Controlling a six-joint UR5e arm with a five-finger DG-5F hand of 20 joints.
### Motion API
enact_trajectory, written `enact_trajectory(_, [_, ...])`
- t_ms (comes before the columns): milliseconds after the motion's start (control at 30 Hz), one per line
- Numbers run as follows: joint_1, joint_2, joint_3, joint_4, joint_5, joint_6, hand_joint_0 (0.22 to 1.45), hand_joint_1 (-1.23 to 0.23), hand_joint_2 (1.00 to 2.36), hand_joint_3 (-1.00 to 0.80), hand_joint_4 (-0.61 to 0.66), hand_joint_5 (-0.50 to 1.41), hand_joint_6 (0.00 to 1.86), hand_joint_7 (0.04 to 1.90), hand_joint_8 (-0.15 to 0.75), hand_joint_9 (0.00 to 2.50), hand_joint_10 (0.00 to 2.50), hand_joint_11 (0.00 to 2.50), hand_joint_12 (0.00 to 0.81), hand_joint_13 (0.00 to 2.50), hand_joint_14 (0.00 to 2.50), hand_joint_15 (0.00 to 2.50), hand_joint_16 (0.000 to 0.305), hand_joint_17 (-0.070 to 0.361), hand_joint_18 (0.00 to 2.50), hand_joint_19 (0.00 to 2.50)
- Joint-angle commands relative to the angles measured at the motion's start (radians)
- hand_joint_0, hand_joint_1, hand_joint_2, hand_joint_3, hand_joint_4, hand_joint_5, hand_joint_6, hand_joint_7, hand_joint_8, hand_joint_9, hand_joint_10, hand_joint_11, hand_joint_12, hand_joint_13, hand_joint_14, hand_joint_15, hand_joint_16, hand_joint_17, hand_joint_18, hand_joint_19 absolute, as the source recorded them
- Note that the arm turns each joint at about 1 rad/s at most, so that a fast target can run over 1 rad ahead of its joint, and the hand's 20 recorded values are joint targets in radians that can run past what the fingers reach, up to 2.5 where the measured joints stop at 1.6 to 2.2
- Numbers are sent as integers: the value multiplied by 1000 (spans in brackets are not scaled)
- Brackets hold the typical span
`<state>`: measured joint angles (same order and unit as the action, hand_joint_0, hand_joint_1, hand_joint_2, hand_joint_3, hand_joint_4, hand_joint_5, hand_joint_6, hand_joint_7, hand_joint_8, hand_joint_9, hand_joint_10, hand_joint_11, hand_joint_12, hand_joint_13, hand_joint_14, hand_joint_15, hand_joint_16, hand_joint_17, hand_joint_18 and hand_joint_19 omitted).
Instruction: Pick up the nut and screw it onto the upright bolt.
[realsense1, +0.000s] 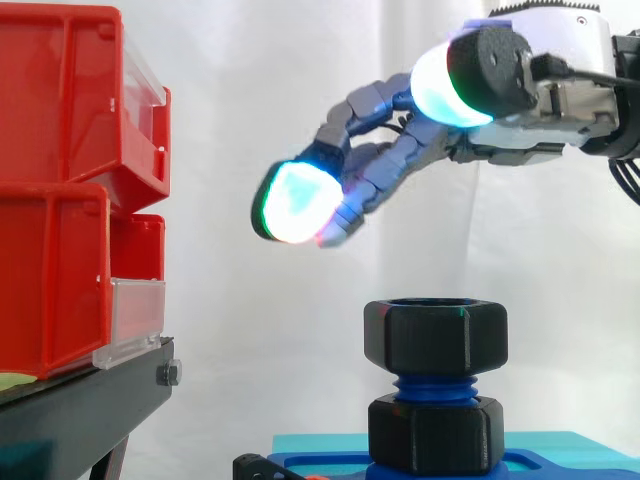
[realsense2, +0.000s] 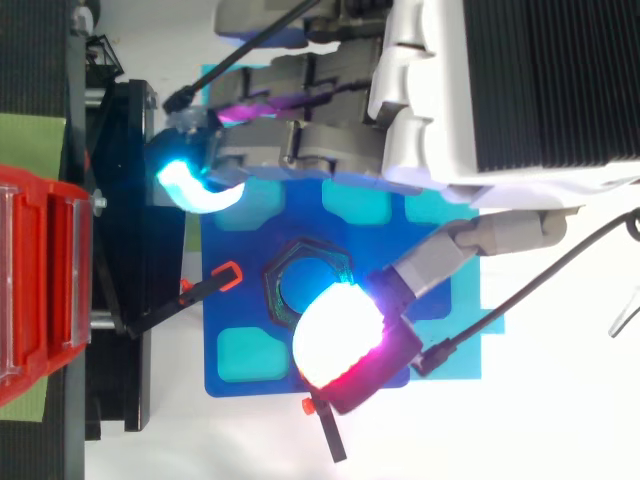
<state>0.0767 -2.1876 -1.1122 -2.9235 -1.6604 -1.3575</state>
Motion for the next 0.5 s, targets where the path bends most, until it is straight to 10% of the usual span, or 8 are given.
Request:
enact_trajectory(0, [15,0,0,-2,19,18,509,-115,1000,-500,167,-152,501,588,207,646,0,0,263,448,0,0,26,58,82,0])
enact_trajectory(467, [69,-1,-1,-85,70,21,510,-67,1000,-500,197,-105,502,684,206,574,0,0,277,358,0,0,28,63,0,0])
